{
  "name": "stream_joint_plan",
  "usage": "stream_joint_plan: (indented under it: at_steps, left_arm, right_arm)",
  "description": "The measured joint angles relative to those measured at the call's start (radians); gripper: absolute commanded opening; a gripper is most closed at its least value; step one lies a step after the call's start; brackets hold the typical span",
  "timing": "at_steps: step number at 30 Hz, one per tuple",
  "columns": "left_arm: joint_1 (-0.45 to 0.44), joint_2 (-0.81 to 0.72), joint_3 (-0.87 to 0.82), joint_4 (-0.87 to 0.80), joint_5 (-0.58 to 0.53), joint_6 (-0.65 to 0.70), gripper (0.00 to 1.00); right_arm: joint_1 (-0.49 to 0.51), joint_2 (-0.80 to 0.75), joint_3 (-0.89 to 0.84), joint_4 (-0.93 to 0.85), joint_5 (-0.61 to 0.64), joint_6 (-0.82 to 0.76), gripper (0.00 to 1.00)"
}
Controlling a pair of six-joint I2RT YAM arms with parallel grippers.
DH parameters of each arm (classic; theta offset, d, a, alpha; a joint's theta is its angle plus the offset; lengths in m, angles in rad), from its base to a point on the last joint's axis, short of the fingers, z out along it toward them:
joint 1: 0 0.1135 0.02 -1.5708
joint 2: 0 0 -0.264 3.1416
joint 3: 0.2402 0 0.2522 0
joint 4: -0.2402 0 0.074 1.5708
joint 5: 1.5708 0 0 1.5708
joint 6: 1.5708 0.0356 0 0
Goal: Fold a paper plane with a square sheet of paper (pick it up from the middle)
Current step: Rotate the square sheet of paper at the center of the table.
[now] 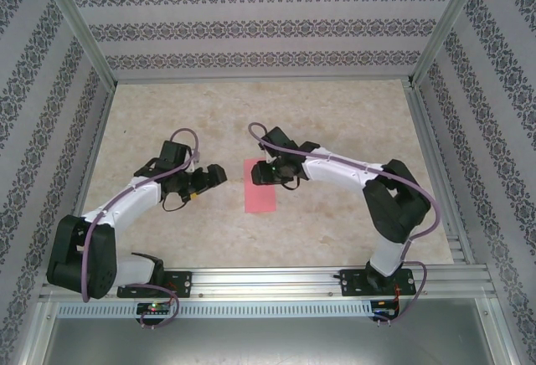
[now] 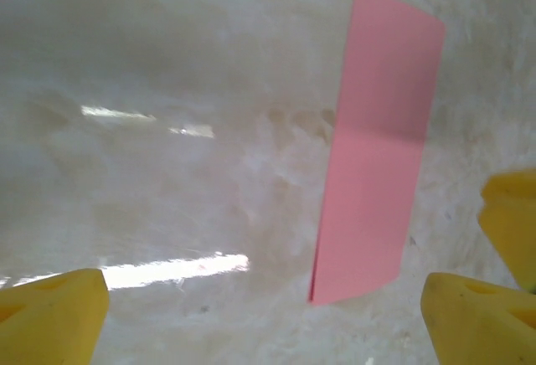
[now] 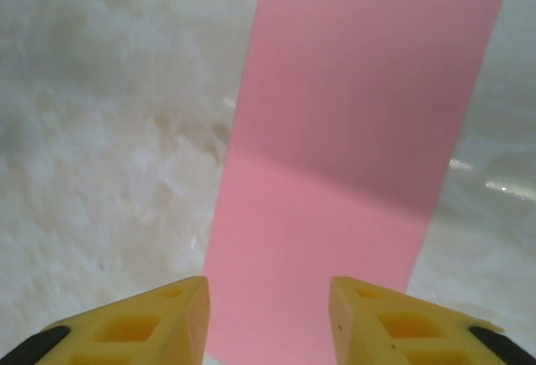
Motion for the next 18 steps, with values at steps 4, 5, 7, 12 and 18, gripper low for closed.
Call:
stream_joint_plan:
  at_steps: [4,5,7,12,18]
  left_arm:
    - [-0.107,0.011,-0.001,0.022,-0.004,-0.071,0.87]
    - [-0.129,0.015,-0.004,0.033,-0.005,-0.095,0.85]
    - [-0.164,0.019,-0.016,0.062,-0.005,-0.137,0.83]
    - [-0.232,0.051,-0.031,0.111,-0.006,-0.215,0.81]
    - [-0.296,0.108,-0.029,0.151,-0.017,-0.269,0.80]
  right_arm:
    - [-0.012,0.109,0.058,0.041,0.005,0.073,0.37]
    - [-0.017,0.127,0.058,0.044,0.005,0.089,0.37]
    - [-0.029,0.154,0.058,0.045,0.004,0.114,0.36]
    - [-0.064,0.177,0.057,0.064,-0.001,0.157,0.36]
    - [-0.085,0.179,0.029,0.116,-0.019,0.190,0.36]
